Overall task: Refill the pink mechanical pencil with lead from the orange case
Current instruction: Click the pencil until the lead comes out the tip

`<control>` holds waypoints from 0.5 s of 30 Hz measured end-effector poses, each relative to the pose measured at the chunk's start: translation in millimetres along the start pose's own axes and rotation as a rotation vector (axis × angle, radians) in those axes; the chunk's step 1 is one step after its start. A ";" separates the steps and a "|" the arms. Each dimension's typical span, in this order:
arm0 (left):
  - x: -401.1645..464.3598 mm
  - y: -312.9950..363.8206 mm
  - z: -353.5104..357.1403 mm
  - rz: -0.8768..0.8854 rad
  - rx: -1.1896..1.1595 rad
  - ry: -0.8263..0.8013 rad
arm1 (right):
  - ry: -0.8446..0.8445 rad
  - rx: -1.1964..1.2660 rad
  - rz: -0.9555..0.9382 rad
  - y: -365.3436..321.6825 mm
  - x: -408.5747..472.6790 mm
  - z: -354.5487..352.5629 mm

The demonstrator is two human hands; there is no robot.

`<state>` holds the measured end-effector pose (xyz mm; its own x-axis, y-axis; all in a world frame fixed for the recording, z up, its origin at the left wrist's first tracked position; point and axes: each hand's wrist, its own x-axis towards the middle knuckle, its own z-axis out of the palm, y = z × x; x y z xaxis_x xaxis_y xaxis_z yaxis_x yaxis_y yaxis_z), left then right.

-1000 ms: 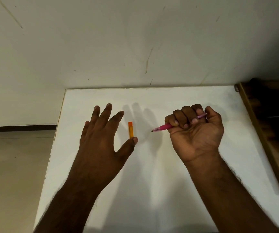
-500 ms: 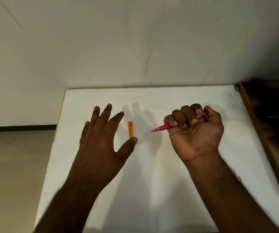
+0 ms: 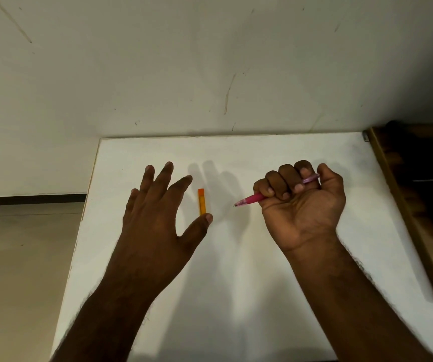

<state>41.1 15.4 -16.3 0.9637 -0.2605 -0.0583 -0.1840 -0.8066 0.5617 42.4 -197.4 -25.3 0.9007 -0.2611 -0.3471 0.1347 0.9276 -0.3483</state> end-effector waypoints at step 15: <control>-0.1 3.4 -1.9 -0.009 -0.013 -0.013 | -0.056 -0.028 0.061 3.7 -1.3 1.7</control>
<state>40.7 13.7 -12.8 0.9628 -0.2599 -0.0740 -0.1725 -0.8019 0.5721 42.5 -193.1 -24.6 0.9288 -0.1883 -0.3192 0.0679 0.9332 -0.3529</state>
